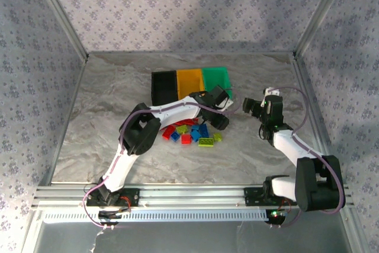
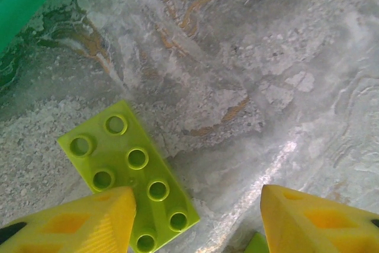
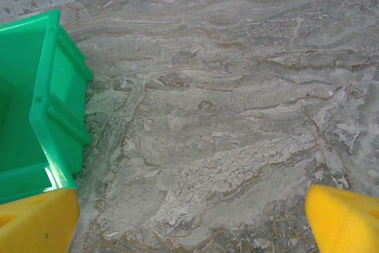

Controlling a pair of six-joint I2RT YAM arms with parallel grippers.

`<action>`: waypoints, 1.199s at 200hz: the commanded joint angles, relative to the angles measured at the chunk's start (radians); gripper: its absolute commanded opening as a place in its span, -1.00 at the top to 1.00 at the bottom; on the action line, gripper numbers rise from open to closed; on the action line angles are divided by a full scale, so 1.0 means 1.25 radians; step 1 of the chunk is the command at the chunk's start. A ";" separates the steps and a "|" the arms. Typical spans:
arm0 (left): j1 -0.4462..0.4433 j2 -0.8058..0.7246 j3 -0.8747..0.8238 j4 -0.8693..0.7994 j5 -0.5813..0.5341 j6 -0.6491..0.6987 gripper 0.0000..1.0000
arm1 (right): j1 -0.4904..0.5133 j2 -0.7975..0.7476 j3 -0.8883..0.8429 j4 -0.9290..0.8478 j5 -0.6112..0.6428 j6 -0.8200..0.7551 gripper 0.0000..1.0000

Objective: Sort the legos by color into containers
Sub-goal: Rotate the lego at the center of the table.

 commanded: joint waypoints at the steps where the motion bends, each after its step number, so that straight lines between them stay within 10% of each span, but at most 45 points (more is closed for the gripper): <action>1: 0.001 0.016 0.028 -0.075 -0.045 -0.015 -0.20 | -0.004 0.006 0.024 -0.011 0.019 0.007 -1.00; 240: 0.000 0.019 0.059 -0.070 -0.163 -0.055 -0.34 | -0.011 0.010 0.028 -0.020 0.016 0.014 -1.00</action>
